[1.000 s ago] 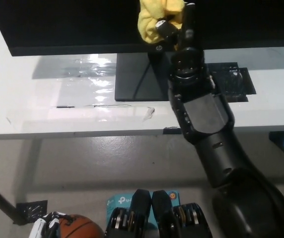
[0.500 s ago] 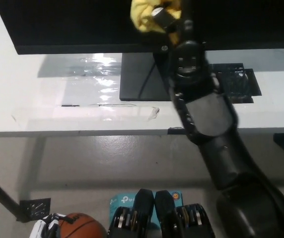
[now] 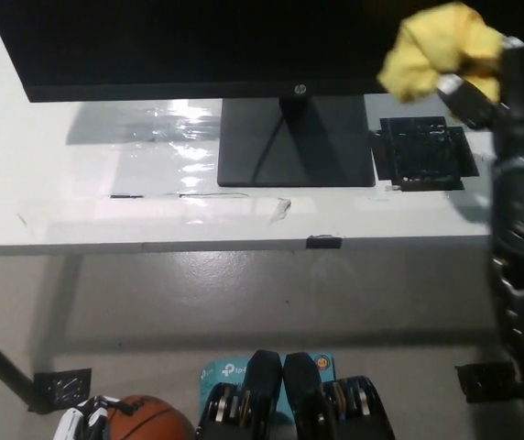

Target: The robot uses its right hand to pick up the cloth kept in the middle of the desk and use it to wipe the monitor in the middle of the desk by swiping its screen twice

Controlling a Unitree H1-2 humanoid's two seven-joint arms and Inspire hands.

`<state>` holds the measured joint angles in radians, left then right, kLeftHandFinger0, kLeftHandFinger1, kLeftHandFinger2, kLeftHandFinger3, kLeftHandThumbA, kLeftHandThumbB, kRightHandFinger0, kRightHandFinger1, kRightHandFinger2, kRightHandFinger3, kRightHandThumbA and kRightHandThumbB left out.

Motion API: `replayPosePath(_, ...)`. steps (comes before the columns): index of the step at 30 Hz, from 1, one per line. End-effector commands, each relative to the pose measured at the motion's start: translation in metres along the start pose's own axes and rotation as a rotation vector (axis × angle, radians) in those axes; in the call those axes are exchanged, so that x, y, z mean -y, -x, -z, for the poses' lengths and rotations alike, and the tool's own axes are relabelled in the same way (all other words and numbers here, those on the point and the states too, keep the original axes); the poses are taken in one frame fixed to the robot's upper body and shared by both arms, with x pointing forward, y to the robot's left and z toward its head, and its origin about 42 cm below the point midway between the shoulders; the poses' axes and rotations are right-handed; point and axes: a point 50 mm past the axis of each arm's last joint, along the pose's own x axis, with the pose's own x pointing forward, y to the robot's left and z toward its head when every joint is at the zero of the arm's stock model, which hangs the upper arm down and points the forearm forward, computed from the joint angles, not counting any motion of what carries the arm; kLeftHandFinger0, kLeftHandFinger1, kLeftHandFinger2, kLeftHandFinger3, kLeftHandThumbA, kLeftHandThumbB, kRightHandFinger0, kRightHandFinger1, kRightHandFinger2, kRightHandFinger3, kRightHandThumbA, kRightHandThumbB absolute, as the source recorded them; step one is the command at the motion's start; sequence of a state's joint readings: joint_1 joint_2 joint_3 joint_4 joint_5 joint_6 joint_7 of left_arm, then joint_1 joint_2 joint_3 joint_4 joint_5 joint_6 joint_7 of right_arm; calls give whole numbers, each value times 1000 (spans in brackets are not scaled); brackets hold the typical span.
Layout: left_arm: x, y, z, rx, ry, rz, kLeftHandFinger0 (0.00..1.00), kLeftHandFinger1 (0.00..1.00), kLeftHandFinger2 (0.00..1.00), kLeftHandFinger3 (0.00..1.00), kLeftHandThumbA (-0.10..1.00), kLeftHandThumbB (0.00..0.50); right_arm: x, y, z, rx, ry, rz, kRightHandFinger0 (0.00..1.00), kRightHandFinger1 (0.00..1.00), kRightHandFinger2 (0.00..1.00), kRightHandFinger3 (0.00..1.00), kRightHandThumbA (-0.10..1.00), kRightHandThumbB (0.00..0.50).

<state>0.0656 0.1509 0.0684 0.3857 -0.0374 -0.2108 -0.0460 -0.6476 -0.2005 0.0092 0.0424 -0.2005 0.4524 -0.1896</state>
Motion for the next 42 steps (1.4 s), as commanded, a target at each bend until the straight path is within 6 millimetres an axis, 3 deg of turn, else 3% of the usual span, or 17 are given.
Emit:
replayPosePath(1, -5, -2, -8, 54, 3, 5, 0, 0, 0, 0, 768, 500, 25, -1, 3, 14, 108, -45, 0, 5, 366, 118, -100, 75)
replayPosePath(5, -8, -3, -12, 65, -12, 0, 0, 0, 0, 0, 776, 500, 35, -2, 24, -37, 192, -60, 0, 105, 499, 137, -100, 57)
replayPosePath(8, -10, -7, -16, 77, -30, 0, 0, 0, 0, 0, 808, 500, 39, -6, 35, -48, 303, -81, 0, 32, 398, 124, -100, 71)
replayPosePath(10, -12, -7, -17, 66, -24, -1, 0, 0, 0, 0, 792, 500, 36, -12, 45, -78, 421, -98, 0, 0, 283, 262, -100, 77)
replayPosePath(14, -13, -6, -19, 68, -21, 4, 0, 0, 0, 0, 780, 500, 29, -22, 56, -106, 545, -116, 0, 0, 216, 68, -100, 87)
replayPosePath(17, -14, -7, -20, 68, -35, 6, 0, 0, 0, 0, 788, 500, 15, -32, 58, -102, 648, -144, 0, 67, 436, 58, -100, 114)
replayPosePath(21, -13, -7, -22, 81, -52, 14, 0, 0, 0, 0, 802, 500, -4, -38, 51, -53, 667, -153, 0, 82, 463, 62, -100, 145)
replayPosePath(22, -13, -7, -22, 75, -45, 17, 0, 0, 0, 0, 804, 500, -16, -39, 43, -40, 675, -159, 0, 78, 465, 197, -100, 167)
replayPosePath(25, -13, -8, -21, 79, -38, 16, 0, 0, 0, 0, 794, 500, -36, -40, 32, -21, 688, -171, 0, 23, 412, 155, -100, 82)
replayPosePath(27, -13, -8, -20, 82, -33, 14, 0, 0, 0, 0, 792, 500, -44, -38, 27, 22, 688, -174, 0, 1, 323, 501, -100, 85)
replayPosePath(29, -12, -8, -20, 73, -34, 13, 0, 0, 0, 0, 797, 500, -48, -33, 22, 26, 671, -191, 6, 65, 366, 608, -100, 83)
replayPosePath(31, -11, -8, -20, 69, -28, 16, 0, 0, 0, 0, 789, 500, -48, -29, 18, 36, 662, -221, 138, 211, 454, 874, -100, 89)
replayPosePath(32, -11, -8, -20, 69, -25, 16, 0, 0, 0, 0, 786, 500, -48, -28, 16, 34, 651, -229, 92, 165, 379, 966, -100, 82)
replayPosePath(33, -12, -9, -21, 67, -26, 10, 0, 0, 0, 0, 784, 500, -48, -28, 13, 31, 663, -262, 345, 358, 562, 1000, 46, 85)
replayPosePath(34, -11, -8, -21, 70, -31, 8, 0, 0, 0, 0, 793, 500, -48, -28, 11, -3, 676, -327, 741, 1000, 1000, 1000, 351, 125)
replayPosePath(35, -11, -8, -21, 72, -32, 8, 0, 0, 0, 0, 789, 500, -48, -27, 10, -19, 685, -355, 1000, 1000, 1000, 1000, 313, 218)
replayPosePath(42, -11, -13, -25, 84, -32, 11, 0, 0, 0, 0, 807, 500, -19, -23, -4, -44, 763, -461, 1000, 1000, 1000, 1000, 341, 441)
